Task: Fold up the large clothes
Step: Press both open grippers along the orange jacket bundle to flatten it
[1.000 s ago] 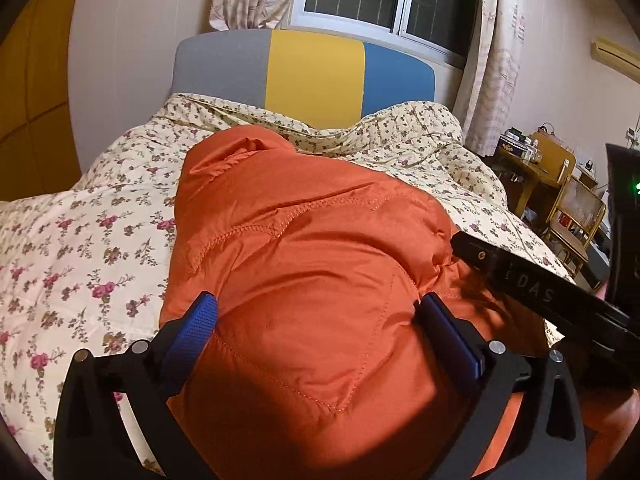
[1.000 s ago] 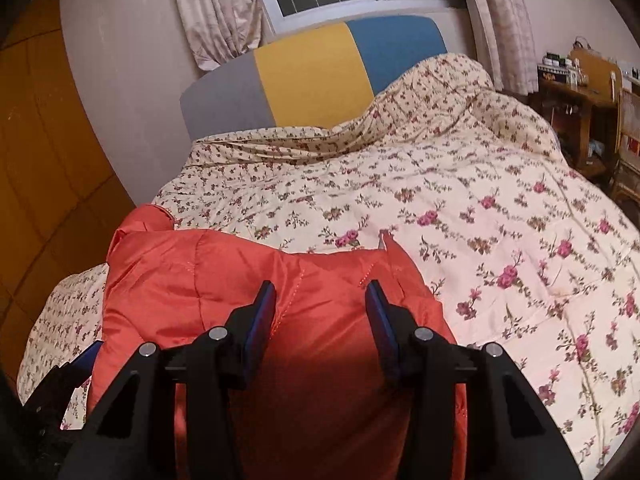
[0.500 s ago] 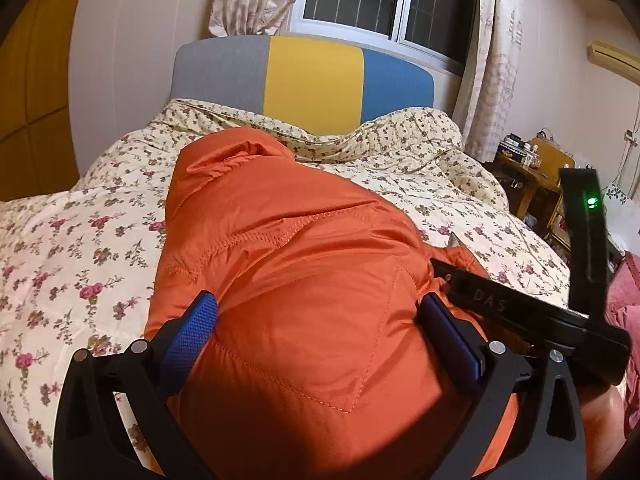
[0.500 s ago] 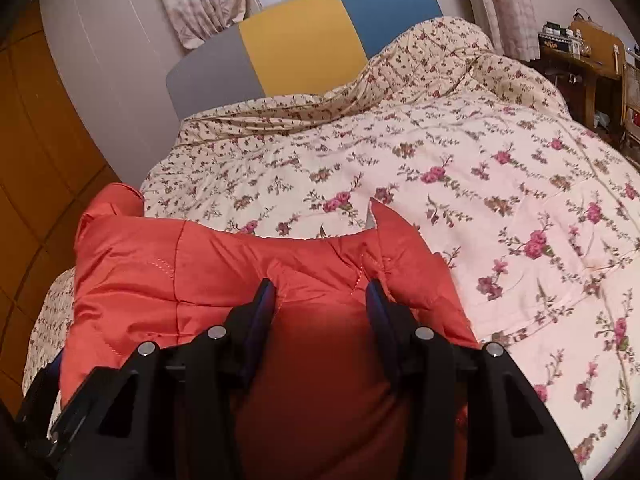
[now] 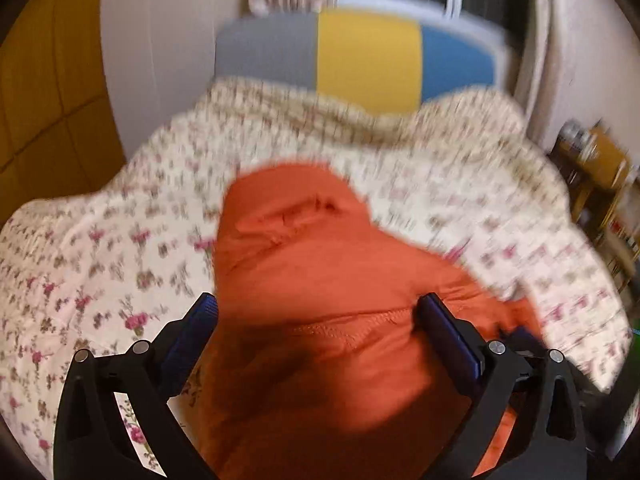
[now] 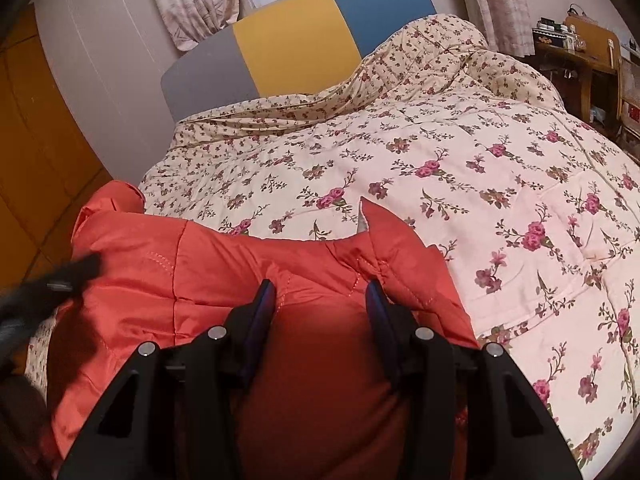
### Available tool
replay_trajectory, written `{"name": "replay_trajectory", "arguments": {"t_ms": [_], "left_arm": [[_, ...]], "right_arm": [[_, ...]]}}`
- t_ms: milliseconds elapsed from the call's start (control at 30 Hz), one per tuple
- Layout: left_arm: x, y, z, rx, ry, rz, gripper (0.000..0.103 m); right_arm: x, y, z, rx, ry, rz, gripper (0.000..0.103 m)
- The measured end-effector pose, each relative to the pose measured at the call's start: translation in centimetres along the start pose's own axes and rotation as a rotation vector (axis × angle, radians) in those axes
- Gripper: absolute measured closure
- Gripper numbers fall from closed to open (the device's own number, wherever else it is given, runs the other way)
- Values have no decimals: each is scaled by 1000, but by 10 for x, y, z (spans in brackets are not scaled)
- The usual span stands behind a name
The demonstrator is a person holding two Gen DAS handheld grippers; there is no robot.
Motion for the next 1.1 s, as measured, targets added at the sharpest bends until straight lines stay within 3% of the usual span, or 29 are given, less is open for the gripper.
{"name": "replay_trajectory", "arguments": {"t_ms": [200,400,567,833,1100], "left_arm": [[3,-32,-12,35,-28,35,3],[6,-50,-15,51,-14,11,3],[3,-29,-20,9,-24,11,3],[12,38,-63,-97,46,-135,3],[7,45,-82,-194,-26,-93,3]], "right_arm": [[2,-4,0,12,7,-29,56],[3,-9,2,10,9,-36,56],[2,2,1,-35,5,-16,55],[4,44,-15,-118,41,-72,47],[-1,48,-25,-128,36,-66,44]]}}
Point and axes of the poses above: each gripper's, at about its wrist camera, not at the fingertips, and y roughly against the way its jaws point, x to its left, z to its top, the point moved 10 cm from there along -y, roughly the way its jaws point, and after that the axes turned 4 degrees about x, right-handed, at the moved point
